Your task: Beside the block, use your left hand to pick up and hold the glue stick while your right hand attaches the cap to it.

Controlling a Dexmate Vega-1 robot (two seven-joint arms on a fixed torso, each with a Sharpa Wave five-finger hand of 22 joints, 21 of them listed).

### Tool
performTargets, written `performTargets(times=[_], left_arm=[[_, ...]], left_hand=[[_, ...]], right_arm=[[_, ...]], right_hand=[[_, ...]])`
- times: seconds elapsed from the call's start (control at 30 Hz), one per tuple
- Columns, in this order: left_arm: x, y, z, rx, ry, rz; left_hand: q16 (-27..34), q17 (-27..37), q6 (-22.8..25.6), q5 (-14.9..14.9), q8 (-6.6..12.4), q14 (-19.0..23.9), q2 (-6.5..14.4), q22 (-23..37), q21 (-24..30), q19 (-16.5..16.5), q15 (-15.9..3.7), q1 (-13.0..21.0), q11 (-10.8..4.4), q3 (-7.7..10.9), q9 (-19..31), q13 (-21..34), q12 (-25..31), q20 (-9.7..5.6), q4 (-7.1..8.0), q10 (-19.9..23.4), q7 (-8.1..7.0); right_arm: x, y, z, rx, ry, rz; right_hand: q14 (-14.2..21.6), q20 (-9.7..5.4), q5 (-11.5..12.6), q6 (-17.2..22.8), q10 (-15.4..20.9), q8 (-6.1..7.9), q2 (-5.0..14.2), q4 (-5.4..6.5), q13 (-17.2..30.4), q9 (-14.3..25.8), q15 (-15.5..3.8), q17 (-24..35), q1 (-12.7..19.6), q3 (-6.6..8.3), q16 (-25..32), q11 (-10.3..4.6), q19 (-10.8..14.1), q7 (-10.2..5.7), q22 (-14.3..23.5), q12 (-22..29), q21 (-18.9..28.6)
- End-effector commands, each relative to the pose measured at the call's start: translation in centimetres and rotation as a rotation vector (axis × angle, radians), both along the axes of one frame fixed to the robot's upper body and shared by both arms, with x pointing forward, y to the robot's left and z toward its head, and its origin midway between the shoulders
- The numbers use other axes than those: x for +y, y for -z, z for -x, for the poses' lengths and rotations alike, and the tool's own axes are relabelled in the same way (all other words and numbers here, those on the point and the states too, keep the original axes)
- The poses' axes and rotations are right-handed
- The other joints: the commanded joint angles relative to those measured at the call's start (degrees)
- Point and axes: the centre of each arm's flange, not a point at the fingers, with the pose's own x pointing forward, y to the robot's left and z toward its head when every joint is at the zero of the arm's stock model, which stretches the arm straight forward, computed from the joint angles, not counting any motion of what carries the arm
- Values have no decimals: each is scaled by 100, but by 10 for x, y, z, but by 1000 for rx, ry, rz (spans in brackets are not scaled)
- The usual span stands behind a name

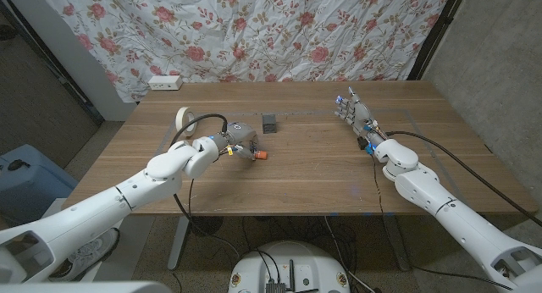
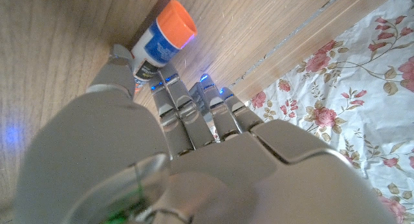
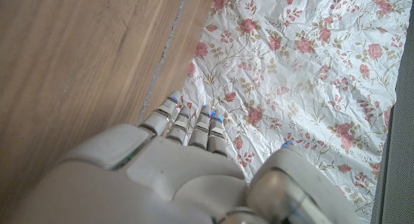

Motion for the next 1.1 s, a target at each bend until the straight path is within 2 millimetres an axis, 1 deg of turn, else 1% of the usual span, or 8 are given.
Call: performTargets(times=[0.03,0.27,0.37,0.57,0.7,0.77,1.07,1.1], left_arm=[[2,-7,4,-1,-38,-33],[3,-8,6,-9,-43,-39],[3,-9,6,-7,-57,-32],[4,-10,8,-8,-73,-34],[6,-11,10,-4,-86,-31],[7,-12,12,-3,-102,-28],[7,-14,18,4,-125,-4],[7,-15,18,9,-122,-3]], left_hand=[[3,10,-137,14,-11,-96,-185,19,-25,-78,-778,-132,10,-62,74,4,-12,6,1,-228,-54],[14,13,-352,9,-30,-172,-328,19,-16,-114,-758,-297,9,-160,50,-5,-13,34,8,-509,-79],[12,16,-524,-4,-41,-257,-419,20,-15,-144,-770,-401,13,-221,32,-20,-36,41,12,-788,-84],[17,19,-717,-15,-52,-330,-470,21,-21,-203,-773,-499,17,-265,16,-30,-39,61,23,-1048,-21],[17,21,-872,-28,-58,-409,-524,21,-20,-238,-731,-603,18,-311,0,-37,-36,83,37,-1244,-47],[1,22,-975,-35,-59,-510,-556,21,-25,-279,-698,-665,25,-339,-11,-41,-43,105,44,-1406,-14],[1,23,-1265,-54,-66,-728,-649,21,-33,-415,-620,-879,34,-428,-48,-59,-39,141,73,-1777,61],[-2,23,-1310,-53,-72,-761,-655,21,-33,-427,-595,-902,35,-436,-51,-61,-40,147,77,-1820,93]], right_arm=[[1,1,-1,-1,-7,-4],[1,2,0,-2,-7,-4],[1,2,1,-4,-4,-3],[1,2,2,-5,-1,-4],[1,2,2,-5,0,-4],[1,3,2,-6,-1,-5],[2,3,1,-6,-7,-1],[2,3,1,-6,-8,-1]], right_hand=[[46,13,37,41,-16,27,68,11,9,0,41,19,4,39,11,-4,33,12,12,21,10],[50,28,37,45,-16,30,60,11,9,-1,55,18,-2,36,11,-4,34,-2,12,23,9],[54,36,37,45,-15,31,55,11,9,-1,66,18,-7,34,12,-4,32,-3,12,25,7],[53,52,38,42,-17,31,50,11,9,-1,79,17,-13,32,10,-2,31,-4,12,26,5],[53,56,39,43,-10,32,48,11,9,-1,82,17,-17,31,9,-1,32,-4,13,29,5],[52,58,39,43,-11,32,48,11,9,-1,77,17,-18,31,9,0,32,-7,13,29,5],[22,84,42,22,-34,25,46,12,9,-1,124,17,-27,31,-4,8,4,-13,13,22,-7],[19,82,42,6,-36,19,46,13,9,-1,122,17,-28,31,-6,5,5,-22,13,22,-7]])
